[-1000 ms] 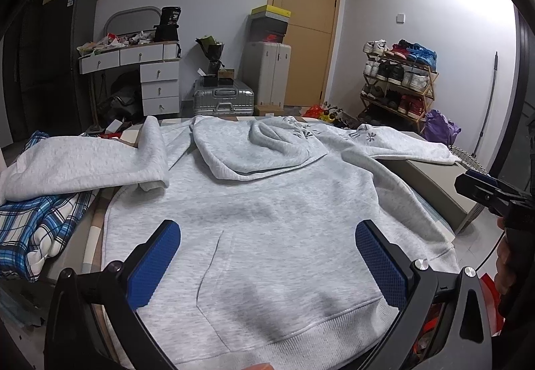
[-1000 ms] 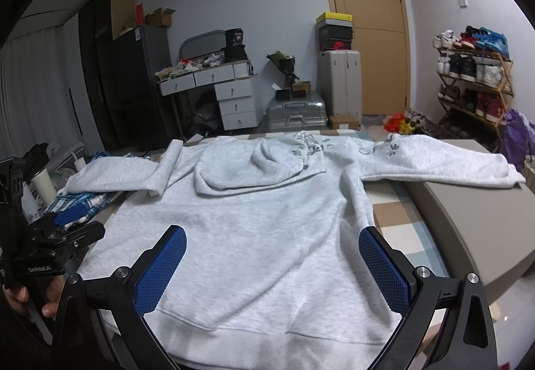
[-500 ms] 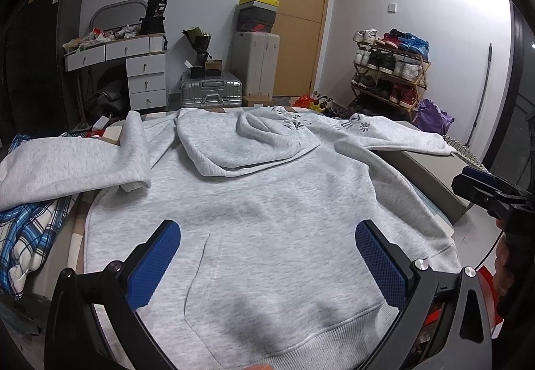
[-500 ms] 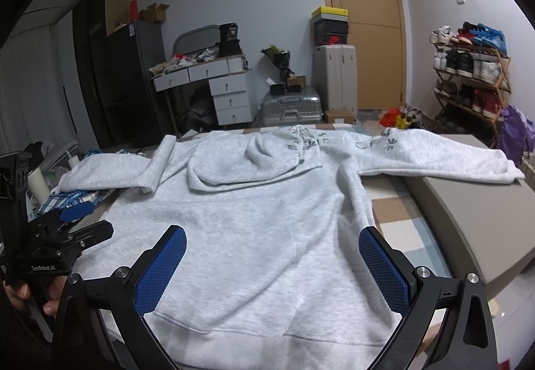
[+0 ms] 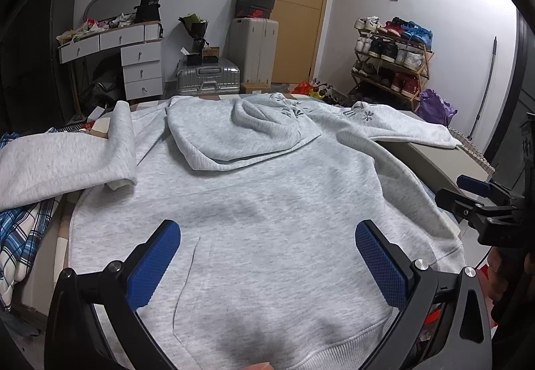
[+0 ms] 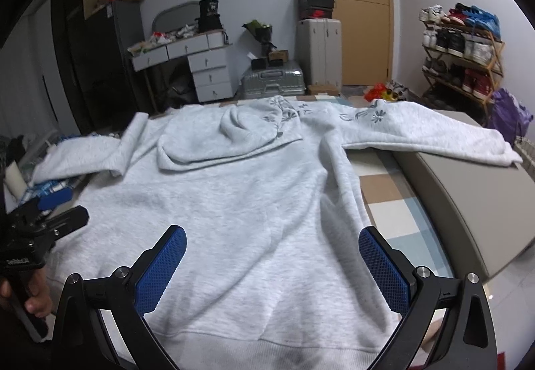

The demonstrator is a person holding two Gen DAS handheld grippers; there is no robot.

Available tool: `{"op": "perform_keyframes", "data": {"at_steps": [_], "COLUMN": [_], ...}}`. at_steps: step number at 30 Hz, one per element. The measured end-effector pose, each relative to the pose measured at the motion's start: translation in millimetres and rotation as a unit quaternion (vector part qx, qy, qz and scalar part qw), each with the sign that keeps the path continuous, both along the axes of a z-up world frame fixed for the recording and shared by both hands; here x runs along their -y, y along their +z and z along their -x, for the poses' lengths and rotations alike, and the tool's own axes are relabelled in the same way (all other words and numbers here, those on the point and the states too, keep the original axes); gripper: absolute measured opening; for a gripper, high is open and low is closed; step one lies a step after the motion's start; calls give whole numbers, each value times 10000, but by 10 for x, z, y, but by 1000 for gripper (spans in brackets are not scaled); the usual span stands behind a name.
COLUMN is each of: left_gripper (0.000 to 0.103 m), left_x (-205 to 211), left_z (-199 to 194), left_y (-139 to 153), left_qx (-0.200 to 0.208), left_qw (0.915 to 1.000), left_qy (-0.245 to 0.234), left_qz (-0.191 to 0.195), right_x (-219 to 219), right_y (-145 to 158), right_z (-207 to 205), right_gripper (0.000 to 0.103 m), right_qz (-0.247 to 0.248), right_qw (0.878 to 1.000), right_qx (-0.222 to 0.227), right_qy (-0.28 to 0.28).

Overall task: Fold large clothes
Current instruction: 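Reach the right tool to the hoodie sleeve cuff and close on it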

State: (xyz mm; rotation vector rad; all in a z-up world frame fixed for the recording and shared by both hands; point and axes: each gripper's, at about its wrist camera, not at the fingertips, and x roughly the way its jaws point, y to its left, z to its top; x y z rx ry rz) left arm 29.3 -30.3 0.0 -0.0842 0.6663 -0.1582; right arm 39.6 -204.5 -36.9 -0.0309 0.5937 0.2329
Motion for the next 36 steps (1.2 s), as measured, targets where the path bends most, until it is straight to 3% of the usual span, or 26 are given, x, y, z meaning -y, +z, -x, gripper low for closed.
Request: {"op": "perform_keyframes", "data": {"at_steps": [10,14,16,22,28,29,31,34,36], "left_gripper": [102,102,102,102,102,102,102,102,102], "left_x": [24,23,2,-121,-243,-265,-306,-344,-375], "left_z": [-16,-38,-60,-155,-203,-203,-214,-183,-173], "left_y": [50,56,22,-66,-101,-117,-152,-176,-188], "left_qx": [-22,65,106,21,14,-9,-88,-97,-118], "left_qw": [9996,9993,9991,9986,9971,9971,9970,9965,9963], "left_qy": [157,260,316,507,698,718,752,810,838], "left_qz": [-222,-264,-248,-170,-315,-270,-183,-174,-166], "right_x": [-99,137,369,1311,2372,2561,2957,3473,3723], "right_y": [33,145,213,341,402,390,331,159,51], "right_z": [-24,-117,-225,-605,-1037,-1124,-1341,-1657,-1841], "right_gripper": [103,103,103,103,103,101,89,86,86], "right_qz": [125,-430,-701,-1070,-1549,-1636,-1965,-2455,-2427], "right_qw": [9995,9982,9970,9877,9612,9541,9390,9112,8952], "right_qx": [148,303,314,211,43,-29,-202,-547,-734], "right_qy": [260,305,137,-1122,-2281,-2509,-2814,-3263,-3665]}}
